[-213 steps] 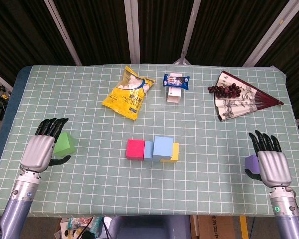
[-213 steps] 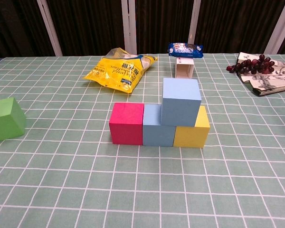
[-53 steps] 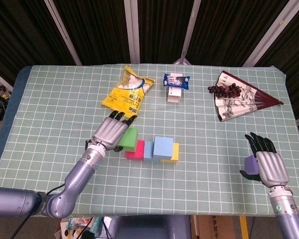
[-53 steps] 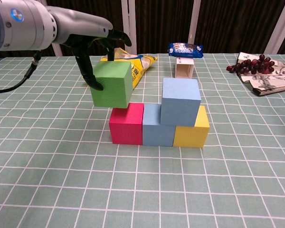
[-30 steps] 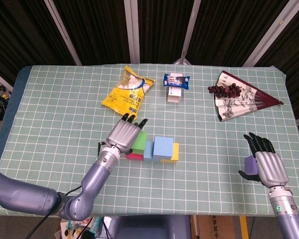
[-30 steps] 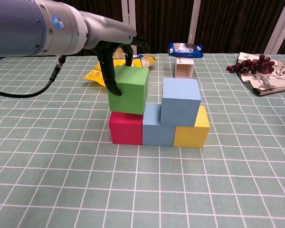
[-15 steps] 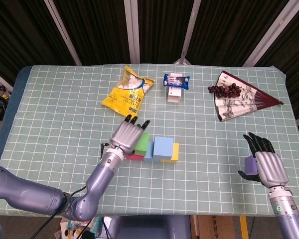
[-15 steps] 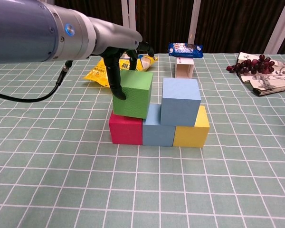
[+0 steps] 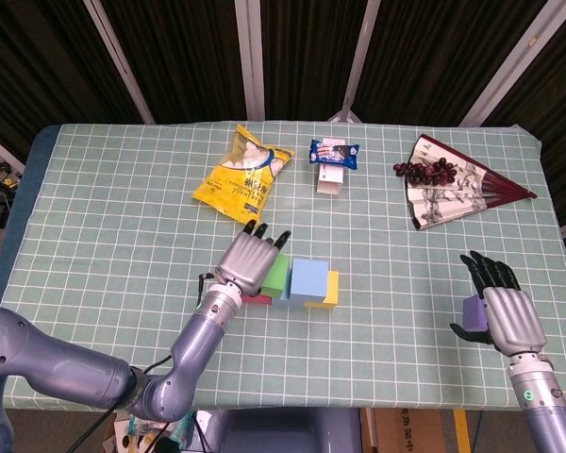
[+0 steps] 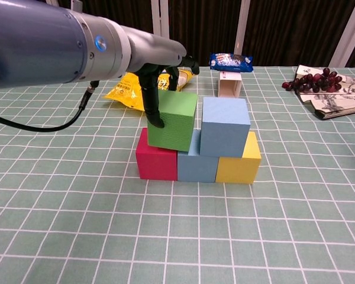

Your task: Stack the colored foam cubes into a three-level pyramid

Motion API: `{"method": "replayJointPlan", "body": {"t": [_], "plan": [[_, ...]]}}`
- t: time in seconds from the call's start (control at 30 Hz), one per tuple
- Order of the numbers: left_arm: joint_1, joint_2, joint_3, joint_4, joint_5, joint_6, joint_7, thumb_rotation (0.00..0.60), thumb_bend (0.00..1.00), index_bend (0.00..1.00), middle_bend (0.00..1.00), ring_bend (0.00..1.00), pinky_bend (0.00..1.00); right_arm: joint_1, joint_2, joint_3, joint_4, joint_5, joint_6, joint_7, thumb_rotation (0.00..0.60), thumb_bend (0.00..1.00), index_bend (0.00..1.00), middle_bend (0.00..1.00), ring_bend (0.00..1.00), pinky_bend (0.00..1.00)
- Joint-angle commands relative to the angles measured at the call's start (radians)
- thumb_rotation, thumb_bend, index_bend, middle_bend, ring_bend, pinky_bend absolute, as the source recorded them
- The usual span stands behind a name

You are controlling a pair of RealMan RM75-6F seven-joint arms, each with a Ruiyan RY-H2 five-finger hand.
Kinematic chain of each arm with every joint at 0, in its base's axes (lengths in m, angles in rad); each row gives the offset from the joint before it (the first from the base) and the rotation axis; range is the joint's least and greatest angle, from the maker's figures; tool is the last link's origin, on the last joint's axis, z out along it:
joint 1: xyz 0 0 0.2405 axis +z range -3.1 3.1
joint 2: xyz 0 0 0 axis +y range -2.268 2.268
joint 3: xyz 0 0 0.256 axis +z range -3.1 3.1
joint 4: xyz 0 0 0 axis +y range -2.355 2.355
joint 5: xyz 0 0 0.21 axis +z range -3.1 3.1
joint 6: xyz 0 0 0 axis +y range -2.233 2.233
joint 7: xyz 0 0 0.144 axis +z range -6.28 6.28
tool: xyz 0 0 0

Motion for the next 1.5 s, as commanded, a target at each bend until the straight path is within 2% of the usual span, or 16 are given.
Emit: {"method": "replayJointPlan", "body": {"t": [0.03, 0.5, 1.5], "plan": [[-0.003, -0.002, 0.001, -0.001, -0.006, 0.006, 0.006, 0.600, 0.34, 0.04, 0.39, 0.10, 0.10, 0.000, 0.000, 0.000, 0.000, 0.001, -0.001, 0.002, 0.600, 0.20, 0.00, 0.00, 0.00, 0.00], [-0.012, -0.019, -0.005, -0.010, -0.032, 0.081, 0.030, 0.600, 0.34, 0.03, 0.39, 0.10, 0.10, 0.000, 0.000, -0.001, -0.001, 0.000, -0.006, 0.003, 0.600, 0.20, 0.00, 0.00, 0.00, 0.00], [0.001, -0.081, -0.023, 0.019, -0.011, 0.117, 0.029, 0.600, 0.35, 0.03, 0.39, 0.10, 0.10, 0.003, 0.000, -0.003, -0.002, 0.010, -0.015, -0.003, 0.600, 0.20, 0.00, 0.00, 0.00, 0.00]]}}
